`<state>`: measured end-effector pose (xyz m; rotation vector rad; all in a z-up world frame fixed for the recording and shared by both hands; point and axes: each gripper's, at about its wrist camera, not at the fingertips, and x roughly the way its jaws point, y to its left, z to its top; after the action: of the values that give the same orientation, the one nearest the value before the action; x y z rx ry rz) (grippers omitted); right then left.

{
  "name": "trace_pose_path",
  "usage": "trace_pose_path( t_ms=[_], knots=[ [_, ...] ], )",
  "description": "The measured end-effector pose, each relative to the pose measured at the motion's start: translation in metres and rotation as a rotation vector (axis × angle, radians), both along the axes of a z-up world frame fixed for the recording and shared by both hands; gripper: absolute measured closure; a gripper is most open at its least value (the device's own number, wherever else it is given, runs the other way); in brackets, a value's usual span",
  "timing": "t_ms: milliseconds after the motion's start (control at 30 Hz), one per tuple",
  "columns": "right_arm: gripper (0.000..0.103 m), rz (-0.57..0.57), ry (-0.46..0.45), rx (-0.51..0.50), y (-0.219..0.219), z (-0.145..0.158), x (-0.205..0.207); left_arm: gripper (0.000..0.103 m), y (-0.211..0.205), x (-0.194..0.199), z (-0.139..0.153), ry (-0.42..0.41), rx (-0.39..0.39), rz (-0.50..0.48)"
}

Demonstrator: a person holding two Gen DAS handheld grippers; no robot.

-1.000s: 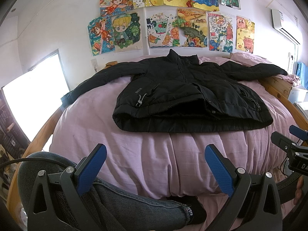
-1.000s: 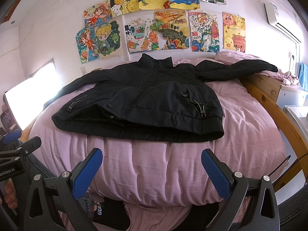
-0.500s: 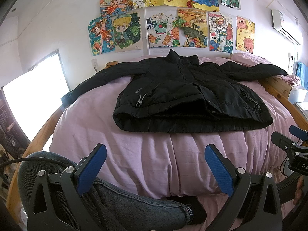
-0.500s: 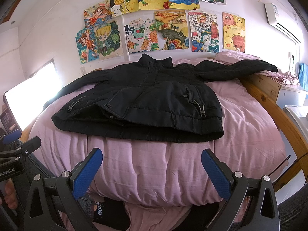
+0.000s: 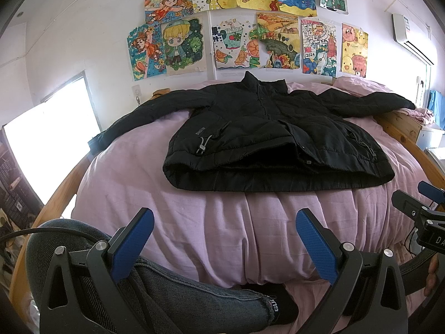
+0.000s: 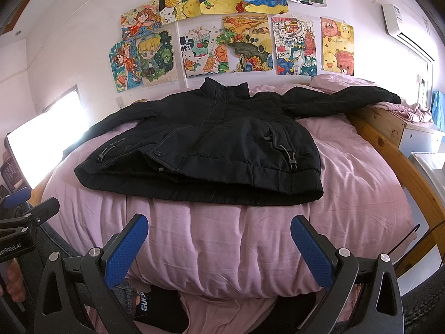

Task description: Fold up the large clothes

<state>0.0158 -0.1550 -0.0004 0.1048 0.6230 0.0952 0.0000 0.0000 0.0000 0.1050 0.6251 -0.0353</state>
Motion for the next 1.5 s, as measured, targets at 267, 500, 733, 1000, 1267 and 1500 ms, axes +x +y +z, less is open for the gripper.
trace_pose_path(
  t_ms=[267,500,733,1000,1267,1500],
  knots=[
    [0.0,0.0,0.0,0.0,0.0,0.0,0.0,0.003,0.0,0.0,0.0,0.001,0.0,0.0],
    [0.0,-0.002,0.002,-0.001,0.001,0.002,0.001,0.003,0.0,0.0,0.0,0.006,0.001,0.0],
    [0.0,-0.036,0.024,0.046,-0.01,0.006,0.009,0.003,0.001,0.022,0.0,0.095,-0.017,-0.033],
    [0.0,0.017,0.13,0.178,-0.037,0.042,0.05,0.003,-0.01,0.063,0.029,0.155,0.046,-0.119],
    [0.0,0.013,0.211,0.189,-0.084,0.09,0.112,0.003,-0.025,0.127,0.079,0.15,0.095,-0.154],
    [0.0,-0.005,0.192,0.112,-0.126,0.117,0.185,0.003,-0.055,0.2,0.114,0.116,0.07,-0.155]
  ],
)
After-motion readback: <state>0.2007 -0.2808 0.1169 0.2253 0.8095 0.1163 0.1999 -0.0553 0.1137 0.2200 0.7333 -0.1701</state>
